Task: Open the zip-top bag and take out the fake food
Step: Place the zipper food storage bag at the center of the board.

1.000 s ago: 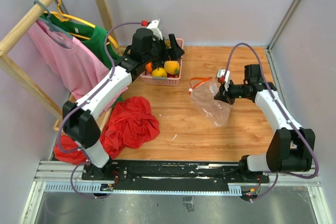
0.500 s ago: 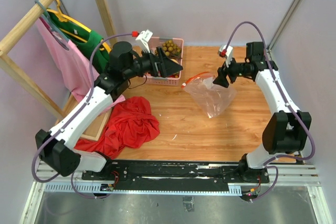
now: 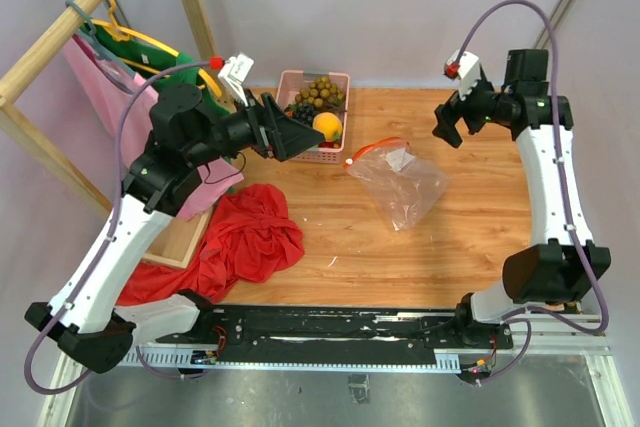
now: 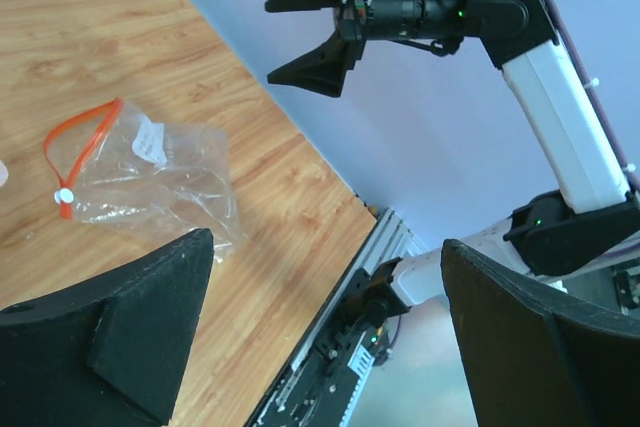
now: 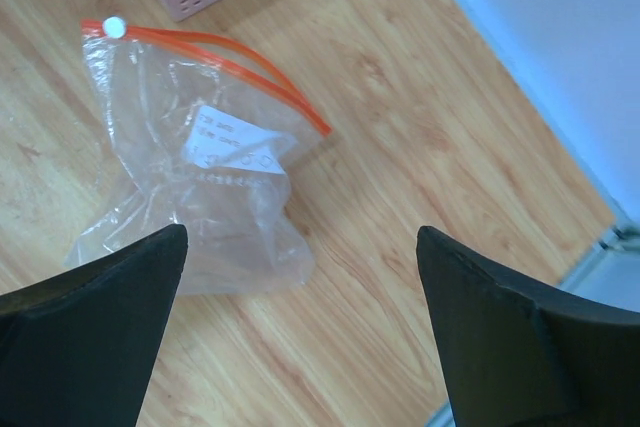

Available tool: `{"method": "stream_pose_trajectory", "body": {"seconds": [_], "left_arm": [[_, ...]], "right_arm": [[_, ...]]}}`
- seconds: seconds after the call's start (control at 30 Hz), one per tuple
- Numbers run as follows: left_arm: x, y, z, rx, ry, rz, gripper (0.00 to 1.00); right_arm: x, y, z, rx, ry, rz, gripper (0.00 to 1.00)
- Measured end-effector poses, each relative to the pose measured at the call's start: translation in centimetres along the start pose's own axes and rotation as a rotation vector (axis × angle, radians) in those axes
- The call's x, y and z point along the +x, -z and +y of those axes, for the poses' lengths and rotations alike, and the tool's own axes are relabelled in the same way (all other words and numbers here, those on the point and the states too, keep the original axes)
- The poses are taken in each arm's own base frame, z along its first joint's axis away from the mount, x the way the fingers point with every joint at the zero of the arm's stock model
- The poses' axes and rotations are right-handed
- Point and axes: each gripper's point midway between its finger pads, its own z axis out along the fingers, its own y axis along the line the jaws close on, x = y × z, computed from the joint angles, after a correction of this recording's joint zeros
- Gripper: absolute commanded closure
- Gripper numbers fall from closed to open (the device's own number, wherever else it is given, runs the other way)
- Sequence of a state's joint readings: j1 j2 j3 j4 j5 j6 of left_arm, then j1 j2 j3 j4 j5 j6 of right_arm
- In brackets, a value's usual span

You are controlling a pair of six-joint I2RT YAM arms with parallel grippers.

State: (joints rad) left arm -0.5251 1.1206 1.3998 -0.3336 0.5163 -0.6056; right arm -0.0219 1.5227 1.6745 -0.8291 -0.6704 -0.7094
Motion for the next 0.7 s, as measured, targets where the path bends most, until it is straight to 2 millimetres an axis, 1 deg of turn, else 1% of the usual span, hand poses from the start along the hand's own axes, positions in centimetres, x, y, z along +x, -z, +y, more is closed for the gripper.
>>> {"method": "stream_pose_trajectory", "body": {"seconds": [0.07, 0.17, 0.27, 0.33, 0.43, 0.53, 0.6, 0.7], "left_arm": [[-1.1, 0.7, -0.9, -0.009, -0.016, -0.014, 0.01], [-2.7, 2.1, -2.1, -0.033, -0.057, -0.052, 0.01], [-4.6, 3.6, -3.5, -0.045, -0.112, -0.104, 0.01], [-6.1, 4.4, -4.6, -0.049, -0.146, -0.145, 0.01], [-9.5, 5.9, -6.5, -0.068, -0.199, -0.242, 0.01], [-12.0, 7.1, -7.5, -0.098, -0.229, -0.334, 0.01], [-13.1, 7.6, -7.6, -0.119, -0.235, -0.377, 0.01], [-13.8, 8.0, -7.4, -0.142, -0.236, -0.411, 0.01]], "right_arm": [[-0.7, 2.0, -0.9, 0.065, -0.015, 0.002, 0.02], [-2.4, 5.5, -2.6, 0.188, -0.053, -0.025, 0.02], [-4.1, 8.6, -3.2, 0.298, -0.098, -0.066, 0.02], [-5.8, 10.5, -2.9, 0.34, -0.117, -0.114, 0.02], [-9.4, 13.7, -2.2, 0.388, -0.126, -0.223, 0.01], [-12.5, 16.4, -1.6, 0.428, -0.138, -0.322, 0.01], [-13.6, 17.7, -1.1, 0.447, -0.166, -0.369, 0.01], [-14.0, 18.8, -0.4, 0.469, -0.22, -0.4, 0.01]]}}
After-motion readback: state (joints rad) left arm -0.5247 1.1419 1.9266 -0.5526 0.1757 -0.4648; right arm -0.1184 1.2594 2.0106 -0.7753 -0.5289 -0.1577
